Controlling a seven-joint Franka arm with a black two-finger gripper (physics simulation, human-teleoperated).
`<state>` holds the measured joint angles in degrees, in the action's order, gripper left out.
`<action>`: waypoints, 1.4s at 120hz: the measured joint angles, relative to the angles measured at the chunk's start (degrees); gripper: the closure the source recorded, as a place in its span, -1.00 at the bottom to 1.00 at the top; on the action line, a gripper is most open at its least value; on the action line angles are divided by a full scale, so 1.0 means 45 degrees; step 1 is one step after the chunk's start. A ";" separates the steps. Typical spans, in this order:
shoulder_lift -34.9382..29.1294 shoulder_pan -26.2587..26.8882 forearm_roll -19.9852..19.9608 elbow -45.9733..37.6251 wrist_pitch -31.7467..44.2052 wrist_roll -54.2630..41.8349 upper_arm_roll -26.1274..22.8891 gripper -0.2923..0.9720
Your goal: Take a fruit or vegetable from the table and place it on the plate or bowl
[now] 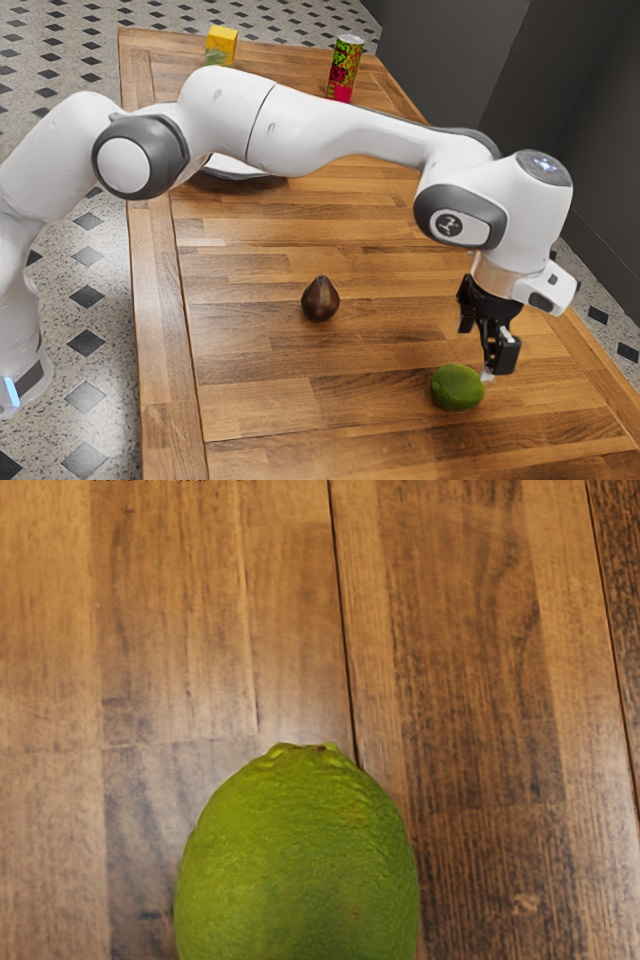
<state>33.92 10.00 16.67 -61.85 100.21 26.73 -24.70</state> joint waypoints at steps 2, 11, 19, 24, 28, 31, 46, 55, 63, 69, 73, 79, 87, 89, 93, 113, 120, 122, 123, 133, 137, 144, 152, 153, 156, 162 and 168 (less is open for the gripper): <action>0.0003 0.0001 0.0101 0.0002 -0.0051 0.0004 0.0001 -0.54; 0.0010 0.0003 0.0432 0.0007 -0.0281 0.0018 0.0165 -0.54; 0.0046 0.0003 0.0596 0.0009 -0.0474 0.0023 0.0240 -0.54; 0.0081 0.0003 0.0657 0.0009 -0.0582 0.0024 0.0259 -0.54; 0.0106 0.0003 0.0677 0.0009 -0.0654 0.0024 0.0264 -0.54; 0.0138 0.0003 0.0682 0.0009 -0.0698 0.0024 0.0261 -0.54; 0.0201 0.0004 0.0447 0.0009 -0.0843 0.0023 0.0257 -0.54; 0.0220 0.0004 0.0247 -0.0001 -0.0892 0.0022 0.0256 -0.54; 0.0249 0.0004 0.0087 -0.0008 -0.0922 0.0021 0.0256 -0.54; 0.0283 0.0002 -0.0022 -0.0012 -0.0940 0.0020 0.0256 -0.54; 0.0303 -0.0006 -0.0115 -0.0023 -0.0952 0.0019 0.0263 -0.54; 0.0363 -0.0012 -0.0228 -0.0039 -0.0966 0.0018 0.0266 -0.54; 0.0420 -0.0015 -0.0383 -0.0057 -0.0981 0.0016 0.0272 -0.54; 0.0436 -0.0015 -0.0415 -0.0058 -0.0984 0.0015 0.0273 -0.54; 0.0473 -0.0015 -0.0472 -0.0054 -0.0984 0.0015 0.0274 -0.54; 0.0646 -0.0042 -0.0651 -0.0019 -0.0808 0.0015 0.0276 -0.54; 0.0666 -0.0051 -0.0683 -0.0014 -0.0692 0.0016 0.0276 -0.54; 0.0669 -0.0052 -0.0689 -0.0013 -0.0660 0.0015 0.0276 -0.54; 0.0670 -0.0054 -0.0694 -0.0013 -0.0641 0.0015 0.0275 -0.54; 0.0695 -0.0069 -0.0714 -0.0011 -0.0449 0.0013 0.0275 -0.54; 0.0730 -0.0072 -0.0719 -0.0011 -0.0385 0.0013 0.0276 -0.54; 0.0790 -0.0078 -0.0726 -0.0011 -0.0282 0.0012 0.0275 -0.54; 0.0892 -0.0085 -0.0730 -0.0011 -0.0182 0.0010 0.0282 -0.54; 0.0904 -0.0087 -0.0730 -0.0011 -0.0171 0.0010 0.0282 -0.54; 0.0928 -0.0094 -0.0731 -0.0011 -0.0133 0.0010 0.0286 -0.54; 0.0954 -0.0106 -0.0733 -0.0011 -0.0051 0.0009 0.0289 -0.54; 0.0972 -0.0110 -0.0734 -0.0011 0.0021 0.0008 0.0293 -0.54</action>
<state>38.29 9.50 13.37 -61.90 100.30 26.76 -23.38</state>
